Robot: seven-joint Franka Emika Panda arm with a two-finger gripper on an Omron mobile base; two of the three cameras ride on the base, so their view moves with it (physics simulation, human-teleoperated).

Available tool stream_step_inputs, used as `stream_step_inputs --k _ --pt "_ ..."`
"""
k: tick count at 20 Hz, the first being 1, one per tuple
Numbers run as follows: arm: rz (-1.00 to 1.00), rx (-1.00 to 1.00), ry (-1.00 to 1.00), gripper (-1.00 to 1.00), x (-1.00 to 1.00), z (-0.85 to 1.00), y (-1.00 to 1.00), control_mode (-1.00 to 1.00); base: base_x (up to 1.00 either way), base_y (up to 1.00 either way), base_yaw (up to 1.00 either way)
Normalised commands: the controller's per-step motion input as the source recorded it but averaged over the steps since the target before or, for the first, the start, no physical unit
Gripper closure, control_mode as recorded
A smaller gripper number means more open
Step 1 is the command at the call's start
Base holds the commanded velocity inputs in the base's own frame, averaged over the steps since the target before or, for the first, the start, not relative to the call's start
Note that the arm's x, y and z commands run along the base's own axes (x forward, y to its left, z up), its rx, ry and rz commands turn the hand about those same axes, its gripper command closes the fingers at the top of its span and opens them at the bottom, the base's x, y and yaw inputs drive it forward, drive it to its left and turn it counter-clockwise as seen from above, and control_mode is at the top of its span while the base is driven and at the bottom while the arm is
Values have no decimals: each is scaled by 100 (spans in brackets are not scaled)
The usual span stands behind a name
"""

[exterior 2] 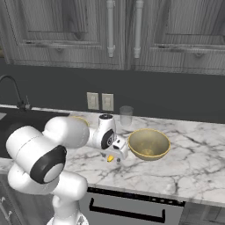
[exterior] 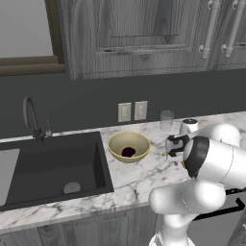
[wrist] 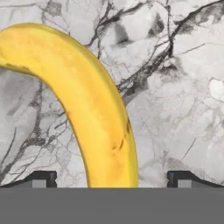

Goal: Pick both bowls and place them on the counter. Then place the banana in one bowl and place the eggplant in the other bowl.

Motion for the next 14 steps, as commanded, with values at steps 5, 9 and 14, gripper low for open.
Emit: stream_step_inputs --k 5,9,14 --pt "0 0 2 100 3 -20 0 -100 0 0 0" --pt "0 0 2 100 0 -8 0 -100 0 0 0" --pt "0 1 0 100 -2 0 0 -100 0 0 0"
